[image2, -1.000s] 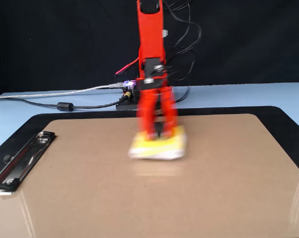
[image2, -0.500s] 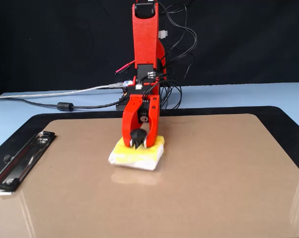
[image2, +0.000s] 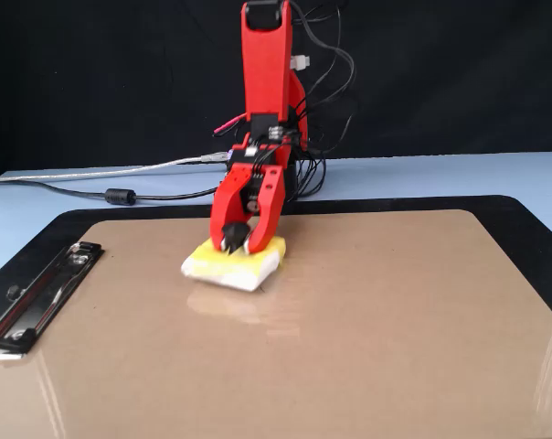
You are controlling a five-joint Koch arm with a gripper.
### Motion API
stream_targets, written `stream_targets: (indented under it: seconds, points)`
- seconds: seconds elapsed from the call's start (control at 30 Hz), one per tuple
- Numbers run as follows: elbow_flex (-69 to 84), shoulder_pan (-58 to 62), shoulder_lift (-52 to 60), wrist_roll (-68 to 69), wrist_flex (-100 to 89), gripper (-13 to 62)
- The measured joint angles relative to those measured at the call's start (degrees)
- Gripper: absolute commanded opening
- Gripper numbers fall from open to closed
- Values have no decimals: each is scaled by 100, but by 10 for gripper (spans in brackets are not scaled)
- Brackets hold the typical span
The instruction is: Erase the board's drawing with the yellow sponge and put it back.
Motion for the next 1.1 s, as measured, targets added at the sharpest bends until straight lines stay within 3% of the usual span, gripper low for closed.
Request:
stream_targets:
  seconds: [0.13,0.23,0.37,0.57,0.9,1.1]
  points:
    - [-1292,0,-642,18,176,-83]
    - [-3454,0,-2250,0,220,-83]
    - [-3806,0,-2944,-9,114,-83]
    - [-1573,-114,-1283,-9,70,-83]
    - [-1661,-536,-563,26,563,-83]
    - [-2136,-1116,2479,9,4096,-83]
